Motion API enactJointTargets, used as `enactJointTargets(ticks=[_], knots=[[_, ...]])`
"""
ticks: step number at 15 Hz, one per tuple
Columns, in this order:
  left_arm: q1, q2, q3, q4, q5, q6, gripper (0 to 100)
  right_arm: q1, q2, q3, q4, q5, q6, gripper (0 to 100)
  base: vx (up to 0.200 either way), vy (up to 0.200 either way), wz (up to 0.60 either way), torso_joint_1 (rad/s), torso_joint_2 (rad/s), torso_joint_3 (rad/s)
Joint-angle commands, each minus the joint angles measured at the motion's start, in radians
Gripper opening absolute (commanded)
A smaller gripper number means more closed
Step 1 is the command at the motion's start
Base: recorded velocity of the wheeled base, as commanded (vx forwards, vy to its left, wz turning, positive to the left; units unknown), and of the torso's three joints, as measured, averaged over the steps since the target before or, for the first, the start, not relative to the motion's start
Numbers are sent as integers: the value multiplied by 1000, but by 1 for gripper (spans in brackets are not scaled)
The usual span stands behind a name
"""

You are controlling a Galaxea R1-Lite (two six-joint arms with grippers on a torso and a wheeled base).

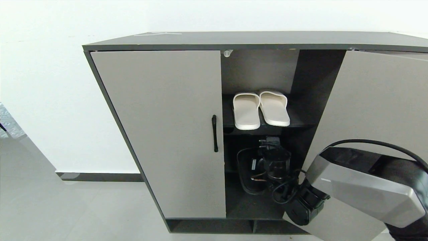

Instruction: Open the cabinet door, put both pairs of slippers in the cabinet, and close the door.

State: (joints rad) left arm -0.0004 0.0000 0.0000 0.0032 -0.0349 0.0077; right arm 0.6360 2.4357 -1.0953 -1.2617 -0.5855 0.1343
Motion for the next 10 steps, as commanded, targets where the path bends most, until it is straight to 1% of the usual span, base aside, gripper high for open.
enactJointTargets(ticks=[1, 5, 6, 10], knots=[[0, 2, 0, 0, 0, 0, 0, -5, 68, -126, 59, -60, -19, 0, 0, 0, 0, 0, 0, 0], [0, 2, 0, 0, 0, 0, 0, -7, 100, -166, 64, -60, -50, 0, 0, 0, 0, -1, 1, -24], [-1, 2, 0, 0, 0, 0, 0, -9, 109, -210, 65, -60, -73, 0, 0, 0, 0, 2, 2, -183], [0, 2, 0, 0, 0, 0, 0, -9, 111, -278, 100, -54, -107, 0, 0, 0, 0, 4, 1, -192]])
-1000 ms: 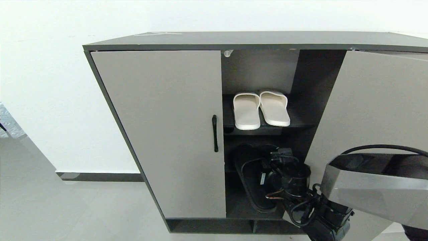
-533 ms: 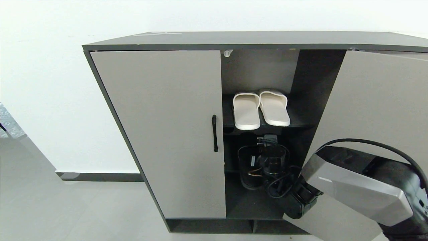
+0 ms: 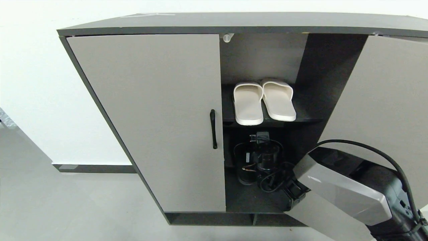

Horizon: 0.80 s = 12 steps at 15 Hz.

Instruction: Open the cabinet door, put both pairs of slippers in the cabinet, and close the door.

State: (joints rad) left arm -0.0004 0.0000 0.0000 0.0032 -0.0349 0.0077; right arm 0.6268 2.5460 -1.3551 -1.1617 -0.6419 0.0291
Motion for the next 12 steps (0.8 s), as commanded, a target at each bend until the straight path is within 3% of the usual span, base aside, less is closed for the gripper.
enactJointTargets(ticks=[1, 3, 5, 12], knots=[[-1, 2, 0, 0, 0, 0, 0, -1, 0, -36, 0, 2, -3, 0, 0, 0, 0, 2, 7, -207], [0, 2, 0, 0, 0, -2, 0, -7, 0, -50, 4, 4, -8, 0, 0, 0, 0, 2, 2, -168], [0, 2, 0, 0, 0, 2, 0, -16, 5, -75, 5, 7, -11, 0, 200, 0, 0, 2, -2, -44], [-1, 2, 0, 0, 0, 0, 0, -27, 50, -130, 17, 18, -25, 0, 0, 0, 0, 0, 0, 0]])
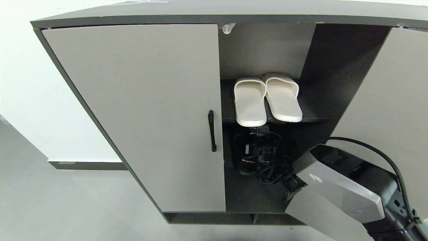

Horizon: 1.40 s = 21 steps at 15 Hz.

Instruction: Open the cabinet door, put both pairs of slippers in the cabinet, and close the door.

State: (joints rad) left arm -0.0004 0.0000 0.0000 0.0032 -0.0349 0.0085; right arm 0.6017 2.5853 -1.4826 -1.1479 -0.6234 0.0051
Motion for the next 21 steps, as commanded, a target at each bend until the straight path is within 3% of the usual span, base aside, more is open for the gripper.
enactJointTargets(ticks=[1, 4, 5, 9, 12, 18, 21], knots=[[0, 2, 0, 0, 0, -1, 0, -2, 15, -4, 2, -1, -1, 0, 0, 0, 0, 0, 0, 0], [-1, 2, 0, 0, 0, 1, 0, -13, 45, -53, 4, -1, 1, 0, 0, 0, 0, 0, 0, 0], [0, 2, 0, 0, 0, -1, 0, -17, 56, -65, 4, -1, -1, 100, 0, 0, 0, 0, 0, 0], [-1, 2, 0, 0, 0, -1, 0, -19, 61, -61, 5, -1, 6, 100, 0, 0, 0, 0, 0, 0], [0, 2, 0, 0, 0, -1, 0, -3, 19, 36, -36, -1, 7, 100, 0, 0, 0, 0, 0, 0], [-1, 2, 0, 0, 0, -2, 0, 63, -155, 361, -168, -1, 7, 100, 0, 0, 0, 0, 0, 0], [-1, 2, 0, 0, 0, -2, 0, 92, -257, 581, -253, -1, 9, 100, -200, 0, 0, 4, 4, 9]])
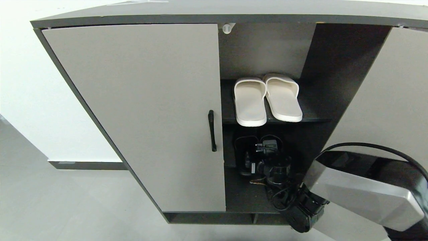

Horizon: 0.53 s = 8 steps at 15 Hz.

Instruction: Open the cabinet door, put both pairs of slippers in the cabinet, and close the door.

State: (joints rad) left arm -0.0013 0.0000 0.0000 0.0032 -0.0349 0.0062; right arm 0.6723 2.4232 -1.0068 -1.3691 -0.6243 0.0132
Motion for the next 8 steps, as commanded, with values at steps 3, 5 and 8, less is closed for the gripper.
enactJointTargets(ticks=[3, 5, 8], knots=[[0, 2, 0, 0, 0, 0, 0, 35, -136, 258, -139, 0, 1, 100, -200, 0, 0, 1, 1, 4], [1, 2, 0, 0, 0, 0, 0, 53, -141, 312, -176, 0, 8, 100, -200, 0, 0, 2, 5, 2], [0, 2, 0, 0, 0, 0, 0, 92, -181, 361, -186, 8, 13, 0, -200, 0, 0, -2, 4, -2]])
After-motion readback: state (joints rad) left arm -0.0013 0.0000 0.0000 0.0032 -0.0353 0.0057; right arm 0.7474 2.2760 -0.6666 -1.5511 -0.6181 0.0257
